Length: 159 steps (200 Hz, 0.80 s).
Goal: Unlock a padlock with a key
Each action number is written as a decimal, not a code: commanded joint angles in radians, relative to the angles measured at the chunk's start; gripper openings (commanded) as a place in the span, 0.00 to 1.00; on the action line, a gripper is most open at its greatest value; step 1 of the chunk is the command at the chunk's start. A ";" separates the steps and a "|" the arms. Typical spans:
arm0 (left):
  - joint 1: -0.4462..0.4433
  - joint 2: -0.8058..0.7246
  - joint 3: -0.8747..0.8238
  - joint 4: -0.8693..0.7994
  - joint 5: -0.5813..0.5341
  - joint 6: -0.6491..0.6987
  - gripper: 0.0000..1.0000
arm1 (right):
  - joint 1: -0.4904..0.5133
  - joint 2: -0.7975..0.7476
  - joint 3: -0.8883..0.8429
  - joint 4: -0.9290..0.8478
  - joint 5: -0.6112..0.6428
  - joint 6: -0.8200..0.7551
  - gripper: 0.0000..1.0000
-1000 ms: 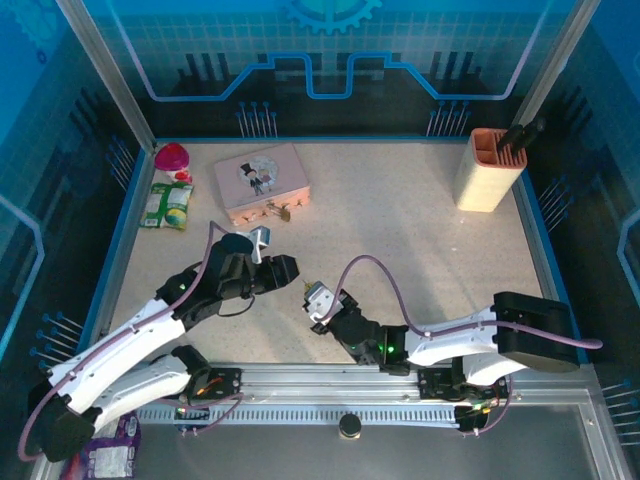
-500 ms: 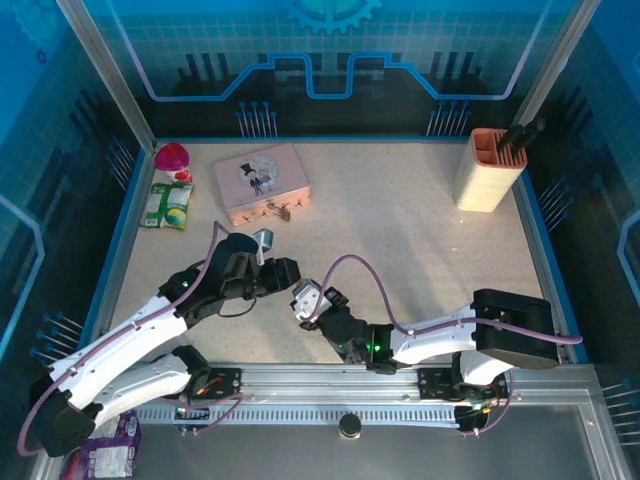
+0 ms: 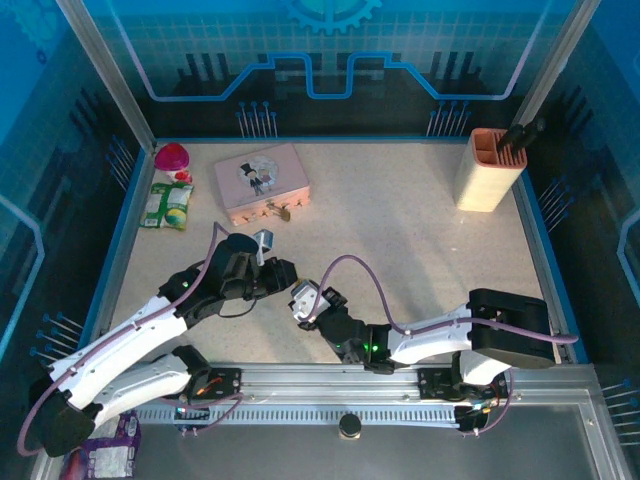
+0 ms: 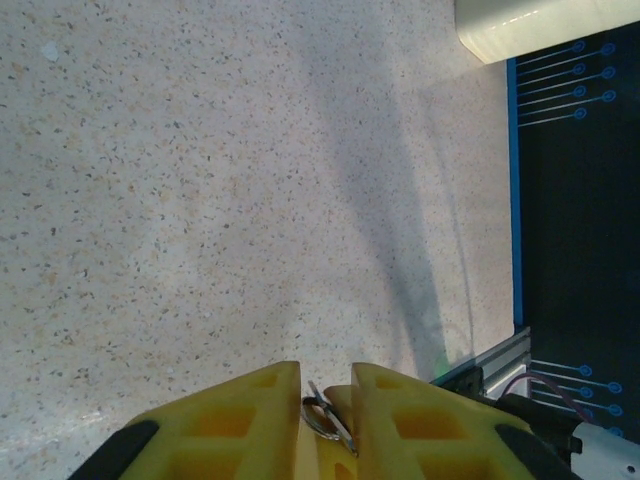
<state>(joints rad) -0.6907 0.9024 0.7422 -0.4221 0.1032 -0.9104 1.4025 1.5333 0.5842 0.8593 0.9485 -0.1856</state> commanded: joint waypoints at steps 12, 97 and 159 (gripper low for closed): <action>-0.006 -0.004 0.020 -0.022 0.010 0.014 0.13 | 0.010 0.022 0.035 0.055 0.041 -0.009 0.00; -0.004 0.030 0.017 0.009 -0.005 0.093 0.00 | 0.014 -0.016 0.012 0.062 0.076 0.020 0.18; 0.035 0.054 -0.026 0.291 -0.005 0.590 0.00 | -0.254 -0.413 0.016 -0.676 -0.466 0.686 0.53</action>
<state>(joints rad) -0.6682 0.9451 0.7410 -0.3161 0.0837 -0.5949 1.2873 1.2392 0.5823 0.5091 0.7742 0.1268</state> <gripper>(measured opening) 0.051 0.533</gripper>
